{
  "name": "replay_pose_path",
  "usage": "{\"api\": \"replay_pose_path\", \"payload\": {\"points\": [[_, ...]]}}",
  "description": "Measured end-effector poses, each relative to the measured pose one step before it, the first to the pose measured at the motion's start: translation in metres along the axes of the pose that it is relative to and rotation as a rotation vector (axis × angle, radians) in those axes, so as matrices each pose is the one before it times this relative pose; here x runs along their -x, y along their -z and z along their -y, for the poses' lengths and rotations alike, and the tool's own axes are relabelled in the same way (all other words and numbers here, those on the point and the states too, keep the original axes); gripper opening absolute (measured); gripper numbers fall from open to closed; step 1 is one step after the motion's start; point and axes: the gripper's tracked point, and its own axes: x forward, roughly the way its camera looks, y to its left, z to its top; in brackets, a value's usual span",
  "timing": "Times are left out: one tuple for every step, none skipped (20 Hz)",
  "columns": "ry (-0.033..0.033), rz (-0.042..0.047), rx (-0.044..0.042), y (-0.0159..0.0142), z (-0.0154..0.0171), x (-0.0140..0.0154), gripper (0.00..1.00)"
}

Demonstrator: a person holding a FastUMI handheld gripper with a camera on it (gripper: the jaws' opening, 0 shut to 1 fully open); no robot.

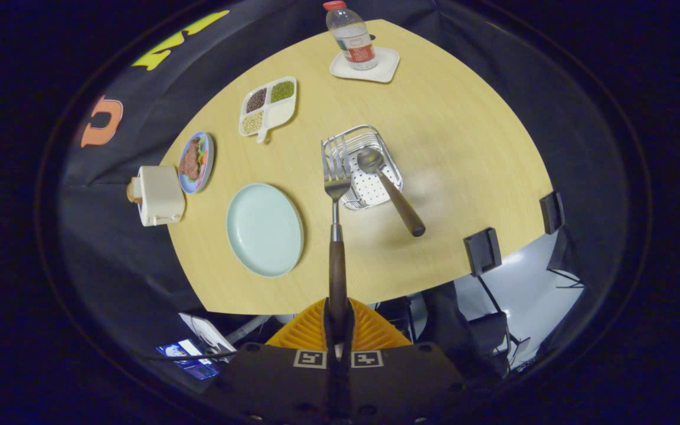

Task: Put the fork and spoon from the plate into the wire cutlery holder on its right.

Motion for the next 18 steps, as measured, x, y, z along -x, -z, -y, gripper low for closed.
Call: {"api": "replay_pose_path", "payload": {"points": [[0.00654, -0.00949, -0.00296, -0.00012, 0.00215, -0.00040, 0.00], [0.00218, -0.01282, -0.00122, 0.00047, 0.00073, -0.00251, 0.00], [-0.00425, -0.01011, -0.00444, 0.00015, 0.00037, -0.00079, 0.00], [-0.00291, -0.01003, -0.00487, 0.00050, -0.00013, -0.00165, 0.00], [-0.00170, -0.00780, -0.00885, -0.00119, 0.00062, -0.00149, 0.00], [-0.00159, -0.00715, -0.01078, -0.00116, 0.00118, -0.00132, 0.00], [0.00146, -0.00449, -0.00988, 0.00026, 0.00134, -0.00223, 0.00], [0.00908, -0.00383, -0.00719, -0.00213, 0.00302, -0.00022, 0.01], [0.00428, -0.00331, -0.00379, -0.00176, 0.00204, -0.00011, 0.01], [0.00858, 0.00298, 0.00060, -0.00181, 0.00081, -0.00078, 0.01], [0.00137, 0.00534, -0.00140, -0.00191, -0.00096, 0.00045, 0.05], [0.00189, 0.00821, -0.00034, -0.00475, -0.00015, 0.00140, 0.08], [-0.00365, 0.00727, -0.00038, -0.00255, -0.00200, -0.00077, 0.08], [0.00030, 0.00758, 0.00184, -0.00103, 0.00025, 0.00087, 0.11], [-0.01050, 0.00707, 0.00379, -0.00094, -0.00243, 0.00199, 0.11], [-0.00029, 0.00461, 0.00770, 0.00009, -0.00030, -0.00062, 0.27], [0.00084, 0.00480, 0.00772, -0.00008, -0.00053, 0.00144, 0.42], [0.00346, 0.01158, 0.00833, 0.00143, -0.00011, 0.00196, 0.57]]}}
